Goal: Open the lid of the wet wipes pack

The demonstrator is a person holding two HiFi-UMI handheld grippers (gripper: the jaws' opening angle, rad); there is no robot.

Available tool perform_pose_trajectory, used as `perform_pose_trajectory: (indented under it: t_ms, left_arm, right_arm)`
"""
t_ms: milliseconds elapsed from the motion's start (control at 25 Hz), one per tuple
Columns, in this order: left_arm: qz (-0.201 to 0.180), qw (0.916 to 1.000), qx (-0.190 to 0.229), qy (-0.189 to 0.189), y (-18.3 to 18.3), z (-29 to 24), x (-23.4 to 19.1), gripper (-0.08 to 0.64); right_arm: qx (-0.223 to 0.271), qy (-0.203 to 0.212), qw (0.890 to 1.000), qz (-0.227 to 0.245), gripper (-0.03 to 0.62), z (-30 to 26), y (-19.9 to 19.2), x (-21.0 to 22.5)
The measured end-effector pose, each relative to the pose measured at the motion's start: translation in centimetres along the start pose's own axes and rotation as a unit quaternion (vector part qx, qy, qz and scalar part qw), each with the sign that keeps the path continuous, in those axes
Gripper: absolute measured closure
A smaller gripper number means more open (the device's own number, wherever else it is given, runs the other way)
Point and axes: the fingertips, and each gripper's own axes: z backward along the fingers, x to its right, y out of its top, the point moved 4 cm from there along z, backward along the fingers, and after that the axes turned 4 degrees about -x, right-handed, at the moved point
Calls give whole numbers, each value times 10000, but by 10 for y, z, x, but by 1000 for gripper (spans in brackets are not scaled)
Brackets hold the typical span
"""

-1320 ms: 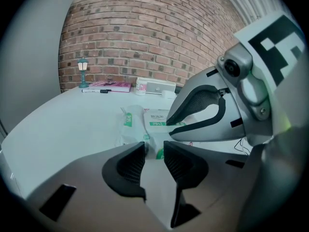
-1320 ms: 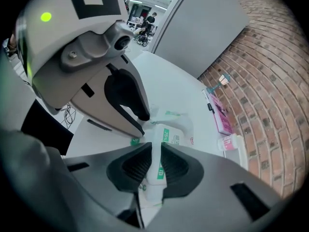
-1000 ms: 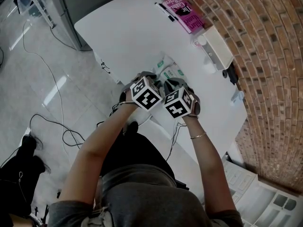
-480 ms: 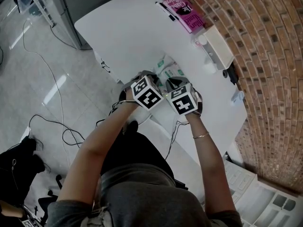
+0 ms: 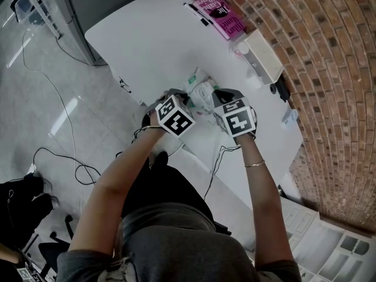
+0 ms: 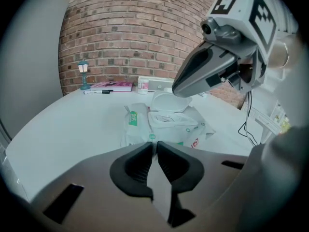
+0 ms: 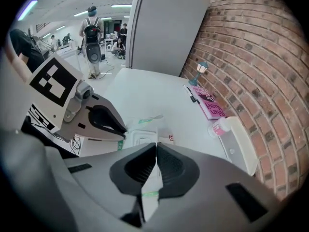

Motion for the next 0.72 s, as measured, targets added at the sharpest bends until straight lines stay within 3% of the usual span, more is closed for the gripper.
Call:
perform_pose_trajectory:
  t_ms: [720]
  left_arm:
    - [143,9999,18,-86,2,0,-1,506]
  right_arm:
    - [38,-316,9990,-305,575,-13,1,35]
